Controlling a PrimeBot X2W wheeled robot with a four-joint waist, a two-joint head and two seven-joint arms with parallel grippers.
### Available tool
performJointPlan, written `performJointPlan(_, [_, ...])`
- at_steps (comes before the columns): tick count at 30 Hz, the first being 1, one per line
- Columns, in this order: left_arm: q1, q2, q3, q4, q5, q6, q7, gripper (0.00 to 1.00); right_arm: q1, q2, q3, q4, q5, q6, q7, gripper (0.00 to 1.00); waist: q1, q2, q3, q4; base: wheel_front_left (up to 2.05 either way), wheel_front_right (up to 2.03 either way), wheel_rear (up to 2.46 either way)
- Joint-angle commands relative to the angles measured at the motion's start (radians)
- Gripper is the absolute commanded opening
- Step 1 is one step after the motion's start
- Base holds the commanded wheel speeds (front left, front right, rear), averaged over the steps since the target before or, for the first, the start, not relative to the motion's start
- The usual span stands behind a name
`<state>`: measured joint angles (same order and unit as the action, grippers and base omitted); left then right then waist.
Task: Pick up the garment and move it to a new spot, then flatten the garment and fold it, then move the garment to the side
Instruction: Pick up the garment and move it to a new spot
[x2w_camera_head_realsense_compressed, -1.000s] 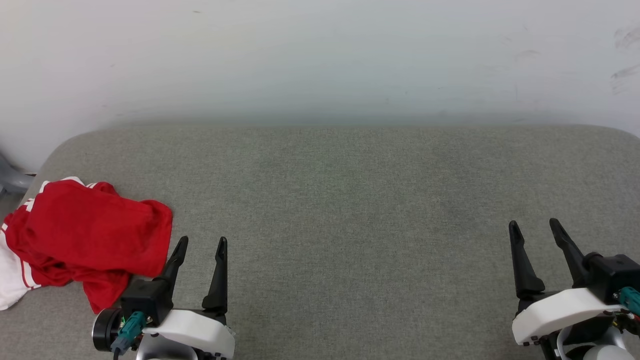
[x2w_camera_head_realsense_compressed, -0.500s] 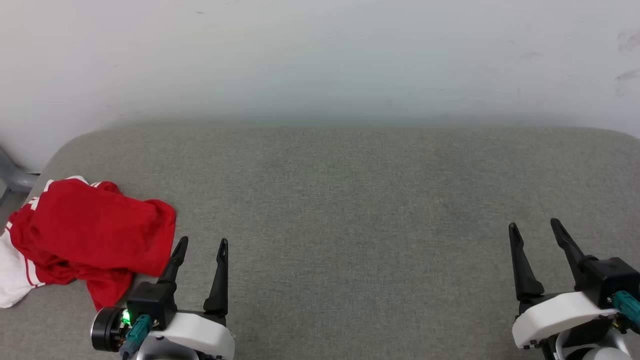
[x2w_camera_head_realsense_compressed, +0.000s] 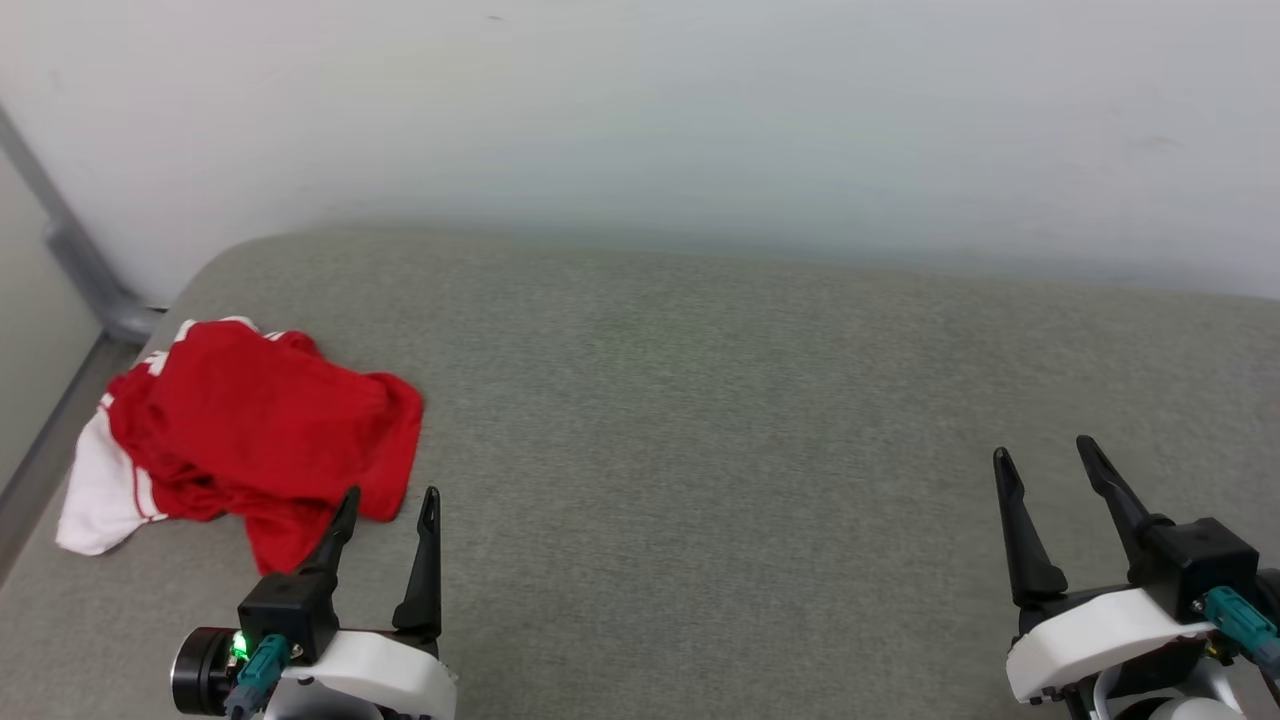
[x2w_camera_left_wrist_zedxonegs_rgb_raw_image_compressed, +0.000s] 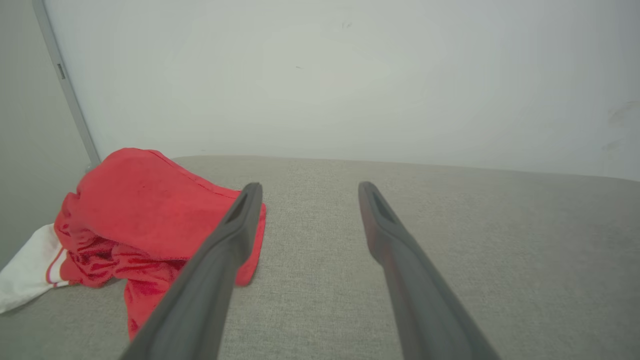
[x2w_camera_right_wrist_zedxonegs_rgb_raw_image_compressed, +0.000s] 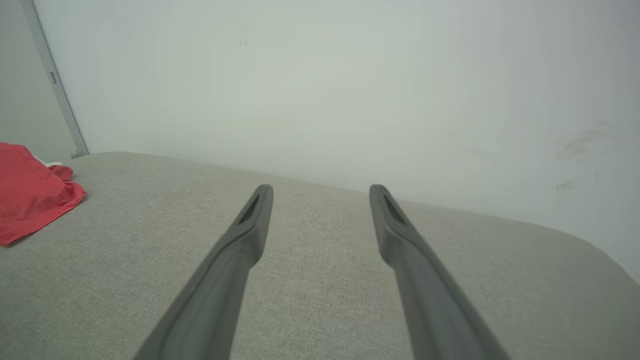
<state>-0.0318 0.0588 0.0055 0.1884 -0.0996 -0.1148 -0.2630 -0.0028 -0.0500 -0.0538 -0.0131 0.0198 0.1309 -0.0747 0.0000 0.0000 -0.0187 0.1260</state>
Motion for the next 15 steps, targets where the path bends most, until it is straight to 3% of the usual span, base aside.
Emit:
performJointPlan(1, [-0.01,0.0,0.007,0.003,0.006,-0.004,-0.002,1.0,0.006,-0.001,0.005,-0.004,0.013,0.0,-0.002,1.0,0.0,0.0,-0.004,0.036,0.0,0.0,0.0])
performJointPlan(15, [0.004,0.003,0.062,-0.005,0.0,-0.011,-0.002,1.0,-0.003,-0.001,0.049,0.005,0.051,0.0,-0.019,1.0,0.0,0.0,-0.007,0.186,0.0,0.0,0.0])
